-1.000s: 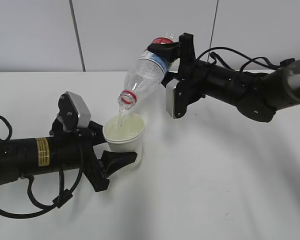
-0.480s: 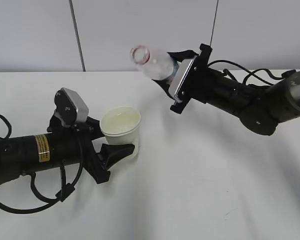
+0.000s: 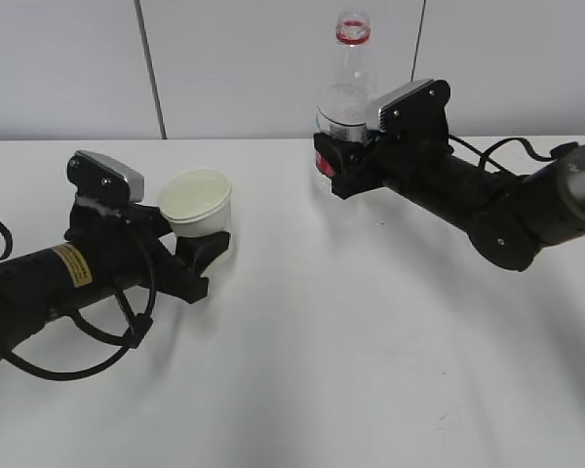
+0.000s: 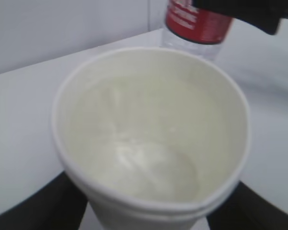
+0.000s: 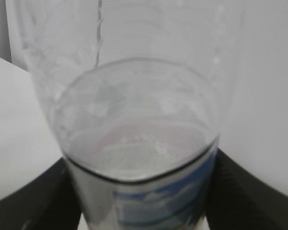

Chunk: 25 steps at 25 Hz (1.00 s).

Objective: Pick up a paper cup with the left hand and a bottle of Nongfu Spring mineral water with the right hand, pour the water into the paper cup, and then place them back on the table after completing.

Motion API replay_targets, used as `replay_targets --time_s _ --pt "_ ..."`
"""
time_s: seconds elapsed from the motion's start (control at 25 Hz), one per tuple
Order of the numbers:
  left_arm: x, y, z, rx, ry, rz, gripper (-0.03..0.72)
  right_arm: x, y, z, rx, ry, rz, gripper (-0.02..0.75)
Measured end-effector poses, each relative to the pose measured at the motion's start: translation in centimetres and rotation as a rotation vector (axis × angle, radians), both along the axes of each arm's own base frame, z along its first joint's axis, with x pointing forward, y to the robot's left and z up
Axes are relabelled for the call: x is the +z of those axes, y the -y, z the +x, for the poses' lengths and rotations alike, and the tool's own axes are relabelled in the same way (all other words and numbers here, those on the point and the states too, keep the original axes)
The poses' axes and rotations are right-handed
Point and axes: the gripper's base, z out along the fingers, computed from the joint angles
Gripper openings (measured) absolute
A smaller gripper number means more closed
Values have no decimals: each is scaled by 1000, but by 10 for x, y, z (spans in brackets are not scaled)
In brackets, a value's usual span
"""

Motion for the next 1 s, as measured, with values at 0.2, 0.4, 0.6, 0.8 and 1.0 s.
replay_targets --time_s 0.2,0.4,0.6,0.8,1.0 --pt "1 -6 5 73 44 41 450 -18 8 -13 -58 -101 46 494" --pt "2 -14 10 186 37 18 450 -38 21 -28 -178 -195 103 494" --pt "-6 -19 14 256 33 13 450 -48 30 -48 -226 -176 131 494" --pt "-22 -19 14 264 27 10 450 -55 37 -60 -260 -165 94 494" --pt "-38 -20 12 264 -2 21 450 -55 38 -63 -263 -159 93 494"
